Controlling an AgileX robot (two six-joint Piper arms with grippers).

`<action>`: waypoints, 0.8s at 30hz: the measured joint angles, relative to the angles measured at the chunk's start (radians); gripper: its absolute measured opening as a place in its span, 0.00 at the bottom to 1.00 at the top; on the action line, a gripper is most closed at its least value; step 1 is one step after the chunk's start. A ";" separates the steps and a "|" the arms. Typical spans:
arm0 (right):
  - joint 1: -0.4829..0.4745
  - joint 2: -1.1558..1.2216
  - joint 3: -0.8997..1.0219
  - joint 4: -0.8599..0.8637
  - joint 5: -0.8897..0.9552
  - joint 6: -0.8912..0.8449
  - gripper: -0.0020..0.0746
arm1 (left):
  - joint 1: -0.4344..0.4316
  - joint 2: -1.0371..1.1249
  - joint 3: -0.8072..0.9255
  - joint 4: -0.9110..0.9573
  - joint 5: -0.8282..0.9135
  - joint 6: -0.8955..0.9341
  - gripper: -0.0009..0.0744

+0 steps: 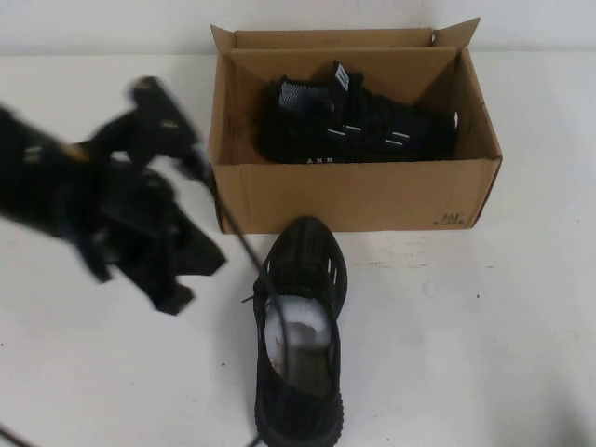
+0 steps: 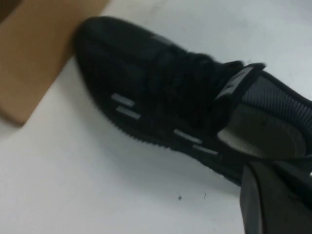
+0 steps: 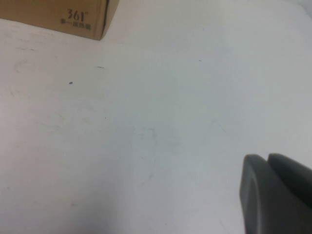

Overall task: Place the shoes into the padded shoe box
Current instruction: Pick up the shoe from the table

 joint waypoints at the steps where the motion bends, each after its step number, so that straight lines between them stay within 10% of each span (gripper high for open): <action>1: 0.000 0.000 0.000 0.000 0.000 0.000 0.02 | -0.038 0.039 -0.037 0.027 0.015 0.005 0.01; 6: 0.000 0.000 0.000 0.000 0.000 0.000 0.02 | -0.179 0.209 -0.192 0.141 0.097 0.077 0.05; 14: 0.000 0.000 0.000 0.000 0.000 0.000 0.02 | -0.230 0.382 -0.345 0.211 0.164 0.121 0.53; 24: 0.000 0.000 0.000 0.000 0.000 0.000 0.02 | -0.230 0.462 -0.357 0.220 0.118 0.230 0.54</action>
